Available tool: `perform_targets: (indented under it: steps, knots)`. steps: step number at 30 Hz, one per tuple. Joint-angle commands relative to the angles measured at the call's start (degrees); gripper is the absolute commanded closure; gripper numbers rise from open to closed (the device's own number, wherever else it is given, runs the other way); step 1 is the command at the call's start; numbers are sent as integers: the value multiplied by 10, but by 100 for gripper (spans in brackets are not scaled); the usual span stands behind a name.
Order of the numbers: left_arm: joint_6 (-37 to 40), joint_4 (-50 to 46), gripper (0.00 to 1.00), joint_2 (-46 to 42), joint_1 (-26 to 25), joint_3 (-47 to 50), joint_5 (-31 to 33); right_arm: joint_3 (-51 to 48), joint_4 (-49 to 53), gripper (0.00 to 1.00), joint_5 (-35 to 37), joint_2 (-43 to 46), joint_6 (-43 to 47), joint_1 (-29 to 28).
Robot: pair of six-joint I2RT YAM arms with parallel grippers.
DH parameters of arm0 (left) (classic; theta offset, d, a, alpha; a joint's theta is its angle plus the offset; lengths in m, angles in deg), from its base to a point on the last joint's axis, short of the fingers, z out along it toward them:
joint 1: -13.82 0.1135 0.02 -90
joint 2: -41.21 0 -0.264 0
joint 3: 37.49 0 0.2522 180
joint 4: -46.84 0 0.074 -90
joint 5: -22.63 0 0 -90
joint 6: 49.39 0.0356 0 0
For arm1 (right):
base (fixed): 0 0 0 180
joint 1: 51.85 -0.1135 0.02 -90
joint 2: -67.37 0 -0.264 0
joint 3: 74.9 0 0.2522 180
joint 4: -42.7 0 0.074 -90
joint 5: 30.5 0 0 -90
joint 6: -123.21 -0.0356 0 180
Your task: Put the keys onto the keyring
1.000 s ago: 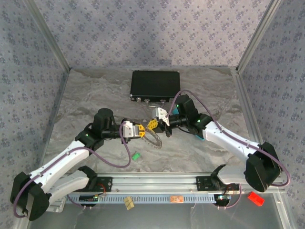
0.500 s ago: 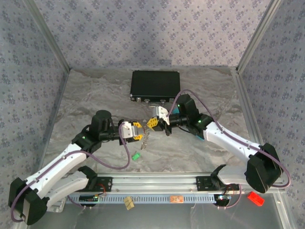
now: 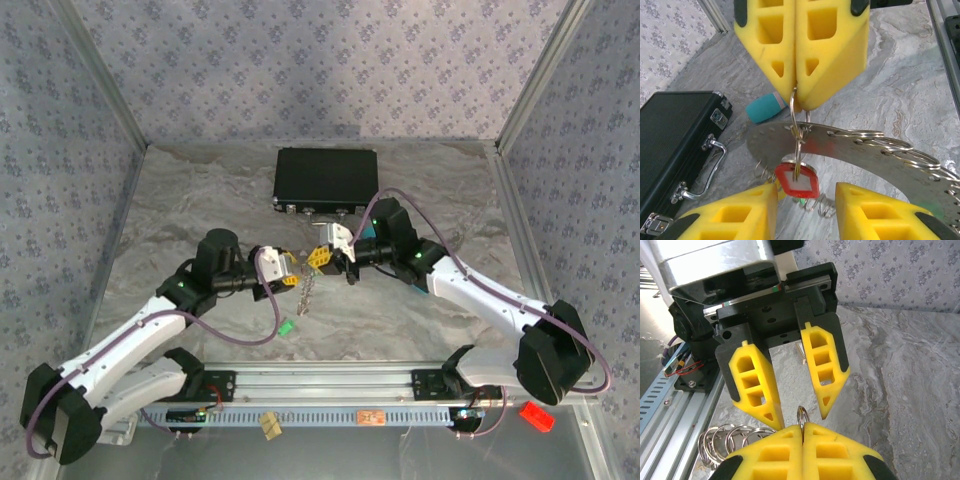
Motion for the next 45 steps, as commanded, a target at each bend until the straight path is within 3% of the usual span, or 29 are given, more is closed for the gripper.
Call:
perform_targets:
  steps: [1,14,18,21,25,28,35,45]
  knots:
    - [-15,29,70,7,-3,-21,-25,-2,-25,100,3,15,-6,-5]
    - [-23,33,96,29,-2,-23,-28,-11,-30,100,7,7,-7,-6]
    - [-32,29,99,45,-7,-25,-34,-20,-48,100,7,6,-18,-6]
    - [-40,28,95,59,-12,-25,-46,-24,-56,100,9,5,-22,-7]
    - [-37,21,75,49,-13,-21,-41,-28,-49,100,12,2,-18,-7]
    - [-25,2,67,32,-11,-19,-30,-27,-33,100,17,-1,-5,-6]
    - [-8,-61,64,3,6,-27,-23,-18,21,100,36,-10,34,-9]
    - [-64,-49,63,40,9,-51,-84,-9,25,100,38,-20,40,-20]
